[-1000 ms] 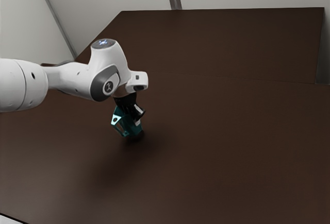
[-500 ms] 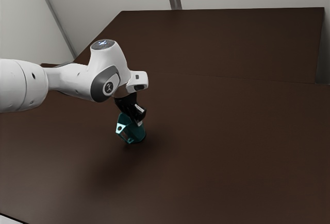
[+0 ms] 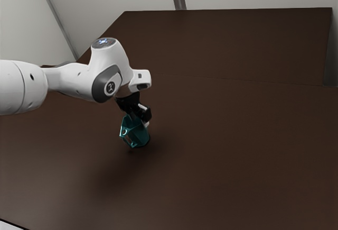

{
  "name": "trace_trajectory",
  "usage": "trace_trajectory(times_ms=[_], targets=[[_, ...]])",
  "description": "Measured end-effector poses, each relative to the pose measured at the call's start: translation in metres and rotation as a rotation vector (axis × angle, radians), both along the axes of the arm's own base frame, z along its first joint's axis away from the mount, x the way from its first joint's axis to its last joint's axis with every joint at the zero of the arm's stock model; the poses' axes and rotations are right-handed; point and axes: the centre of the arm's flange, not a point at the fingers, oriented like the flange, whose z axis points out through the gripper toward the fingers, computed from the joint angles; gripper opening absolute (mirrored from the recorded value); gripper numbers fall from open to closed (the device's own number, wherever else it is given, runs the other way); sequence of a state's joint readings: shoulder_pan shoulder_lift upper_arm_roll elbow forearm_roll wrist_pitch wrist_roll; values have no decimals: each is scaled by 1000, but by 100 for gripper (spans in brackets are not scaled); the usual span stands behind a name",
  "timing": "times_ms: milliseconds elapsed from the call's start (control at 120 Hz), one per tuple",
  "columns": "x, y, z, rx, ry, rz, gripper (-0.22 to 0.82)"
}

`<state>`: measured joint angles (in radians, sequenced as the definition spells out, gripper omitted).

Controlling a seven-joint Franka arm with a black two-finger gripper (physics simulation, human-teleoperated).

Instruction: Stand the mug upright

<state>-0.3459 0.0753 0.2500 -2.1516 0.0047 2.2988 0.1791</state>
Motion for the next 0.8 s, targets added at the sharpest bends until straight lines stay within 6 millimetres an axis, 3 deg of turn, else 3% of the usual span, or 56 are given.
trace_trajectory(times_ms=[333, 467, 533, 592, 683, 800], targets=[[5, -19, 46, -20, -80, -32, 46], [21, -28, 85, -26, -123, -43, 53], [39, -30, 109, -24, -135, -37, 55], [55, -23, 129, -25, -134, -15, 56], [74, 3, 153, -26, -105, 43, 58], [81, 19, 164, -25, -41, 79, 59]])
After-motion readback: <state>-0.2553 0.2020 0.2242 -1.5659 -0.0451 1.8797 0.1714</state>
